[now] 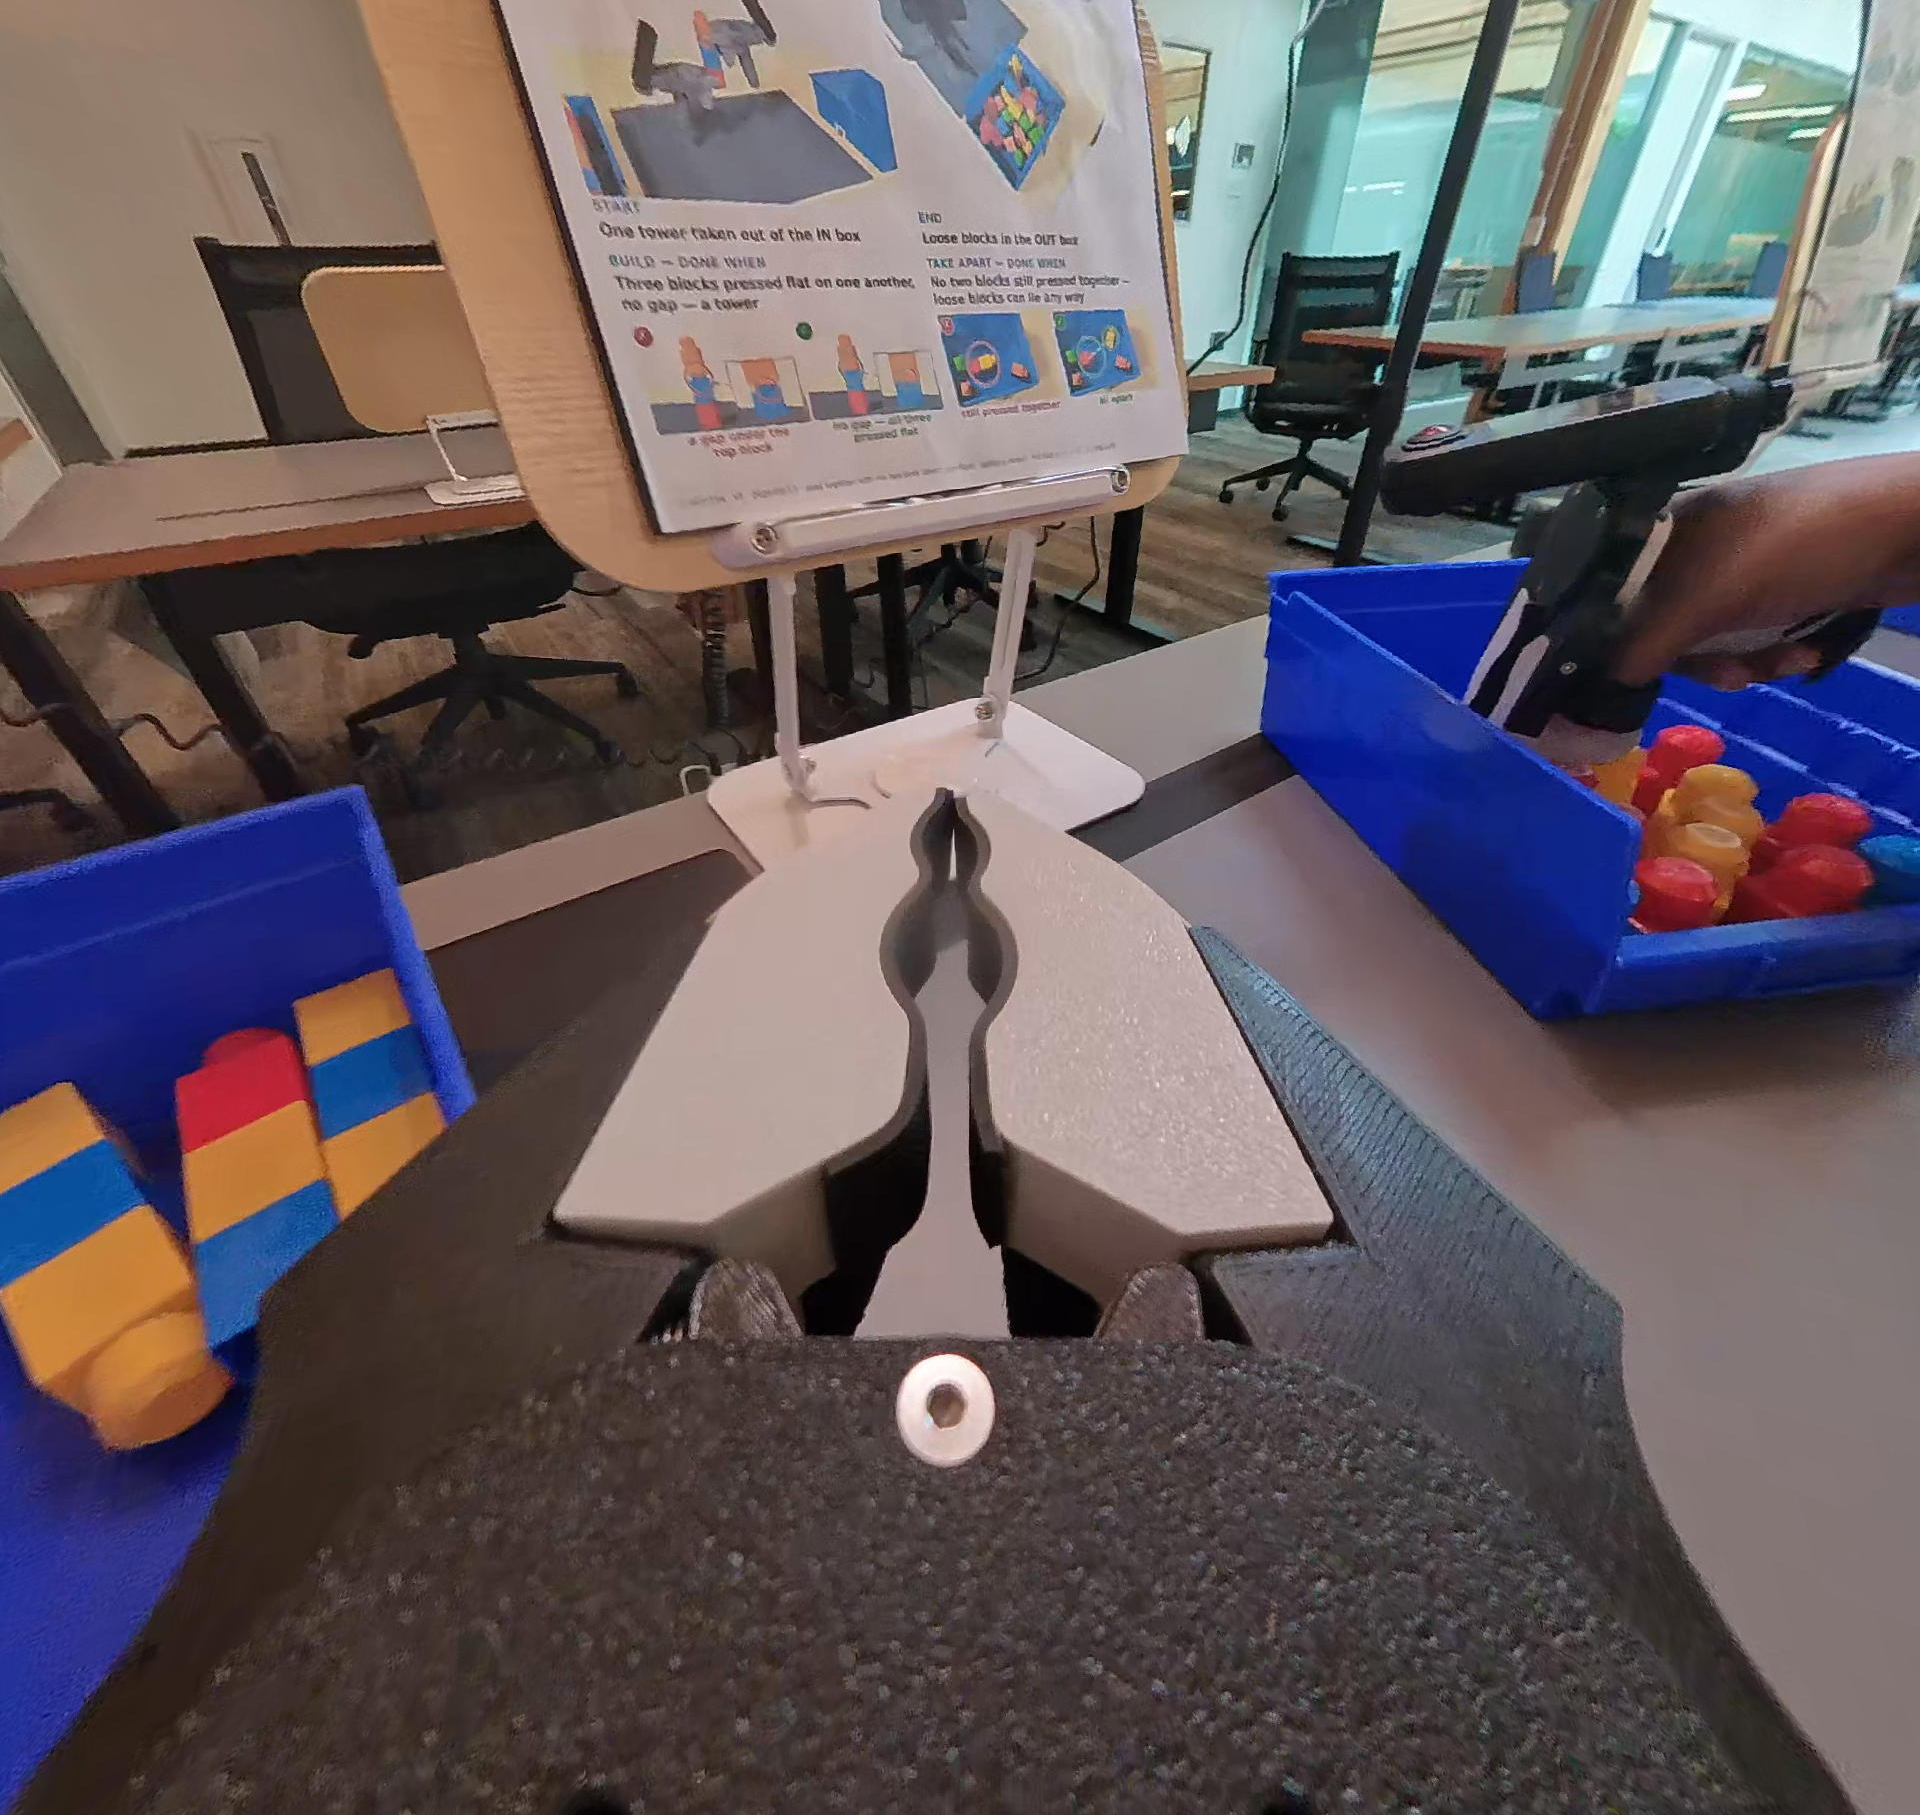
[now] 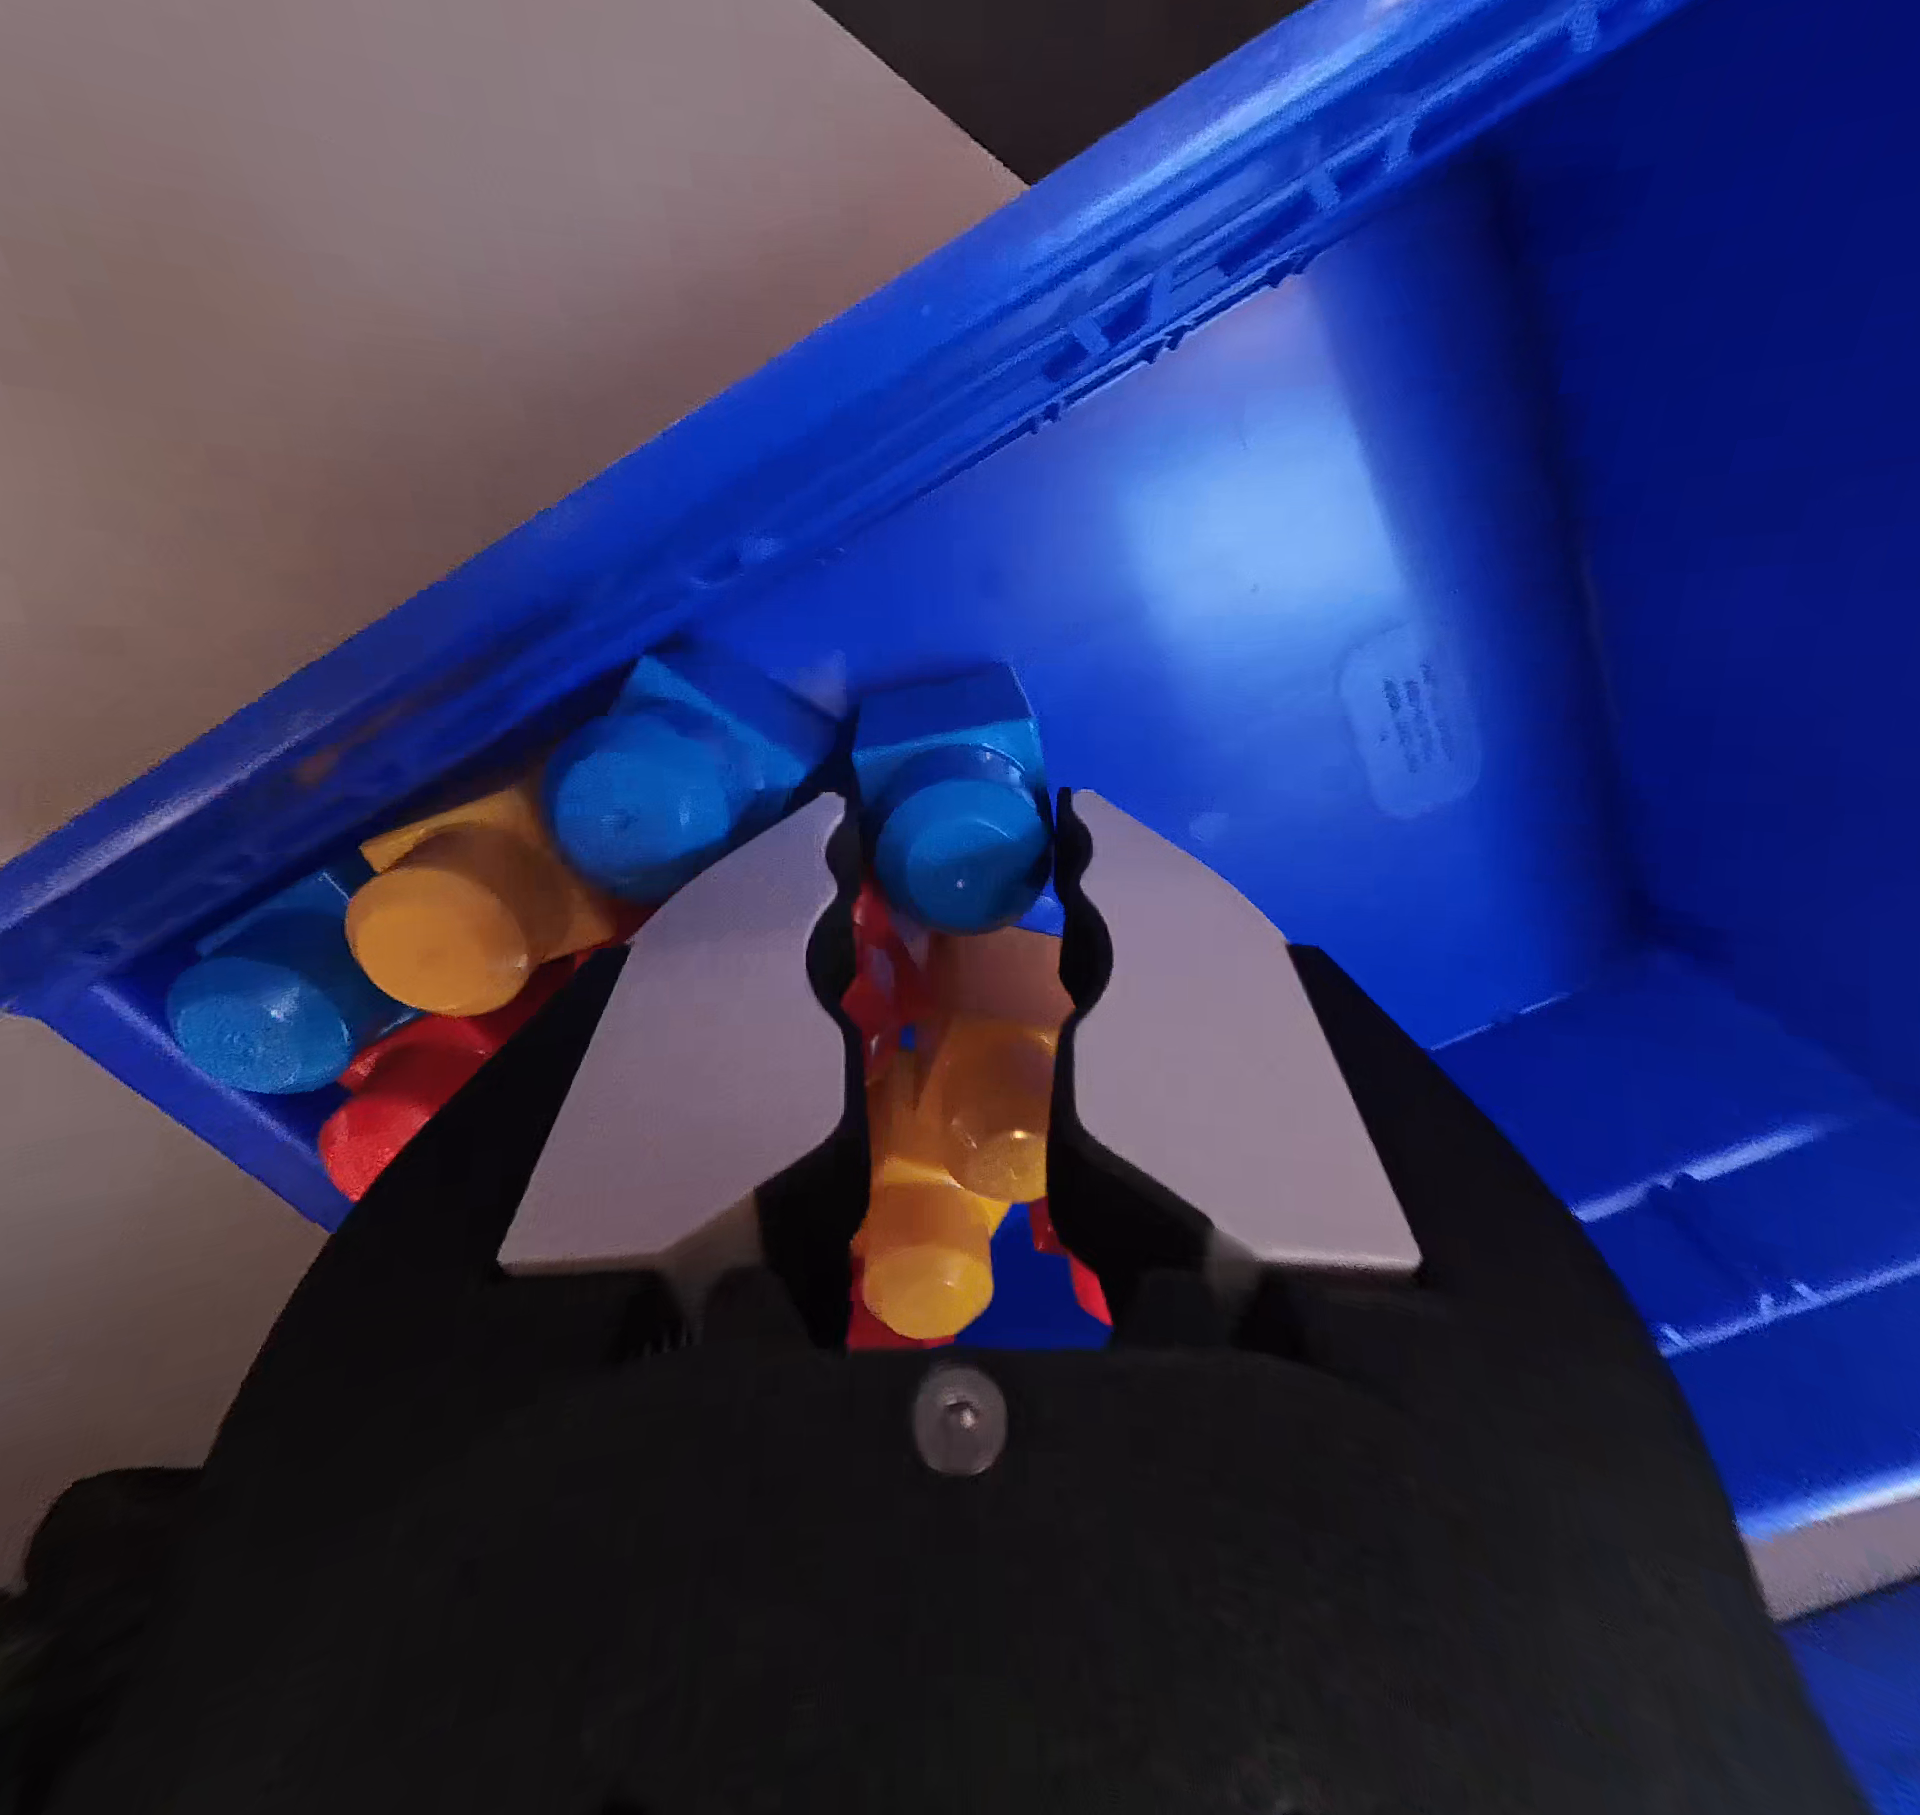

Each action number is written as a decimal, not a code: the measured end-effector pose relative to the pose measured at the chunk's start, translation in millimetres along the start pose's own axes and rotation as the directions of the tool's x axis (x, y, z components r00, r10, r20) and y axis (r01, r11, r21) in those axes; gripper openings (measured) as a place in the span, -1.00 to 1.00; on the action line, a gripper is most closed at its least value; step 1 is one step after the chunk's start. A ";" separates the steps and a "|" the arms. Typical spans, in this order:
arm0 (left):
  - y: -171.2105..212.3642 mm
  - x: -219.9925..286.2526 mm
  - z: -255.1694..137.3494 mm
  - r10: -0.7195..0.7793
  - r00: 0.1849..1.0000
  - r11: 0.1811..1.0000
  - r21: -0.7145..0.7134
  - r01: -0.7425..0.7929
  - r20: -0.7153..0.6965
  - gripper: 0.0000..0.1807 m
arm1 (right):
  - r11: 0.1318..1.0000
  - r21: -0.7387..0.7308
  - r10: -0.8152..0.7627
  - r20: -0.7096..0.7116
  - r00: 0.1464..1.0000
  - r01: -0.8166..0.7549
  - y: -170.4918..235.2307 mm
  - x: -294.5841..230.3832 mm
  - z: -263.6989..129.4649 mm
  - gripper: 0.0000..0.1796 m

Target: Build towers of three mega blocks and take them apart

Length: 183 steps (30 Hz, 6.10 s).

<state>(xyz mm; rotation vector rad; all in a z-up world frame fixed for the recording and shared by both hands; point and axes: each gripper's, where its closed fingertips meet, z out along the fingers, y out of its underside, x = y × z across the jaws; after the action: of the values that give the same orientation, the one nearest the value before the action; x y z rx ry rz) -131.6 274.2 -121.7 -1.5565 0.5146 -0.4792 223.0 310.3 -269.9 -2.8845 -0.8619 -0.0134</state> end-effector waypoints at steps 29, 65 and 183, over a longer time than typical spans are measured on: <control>91.1 -199.9 -46.3 -0.073 0.811 0.913 -0.289 0.290 0.581 -0.74 | 0.221 0.975 -0.186 0.061 0.981 -0.019 40.9 -252.4 -160.1 -0.55; 33.3 -194.7 -42.0 0.132 0.883 0.890 -0.447 0.095 0.450 -0.60 | 0.277 0.961 -0.235 0.050 0.971 0.018 43.7 -253.1 -132.9 -0.63; -47.5 111.2 -20.0 0.318 0.855 0.943 0.046 -0.329 -0.410 -0.59 | 0.993 0.115 0.025 0.095 0.995 -0.036 18.8 5.9 -13.2 -0.67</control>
<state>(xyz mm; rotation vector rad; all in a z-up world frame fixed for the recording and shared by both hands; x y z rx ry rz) -52.0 194.0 -74.1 -1.3556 1.0971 -0.5429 238.7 296.3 -258.9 -2.8076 -0.8053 0.1708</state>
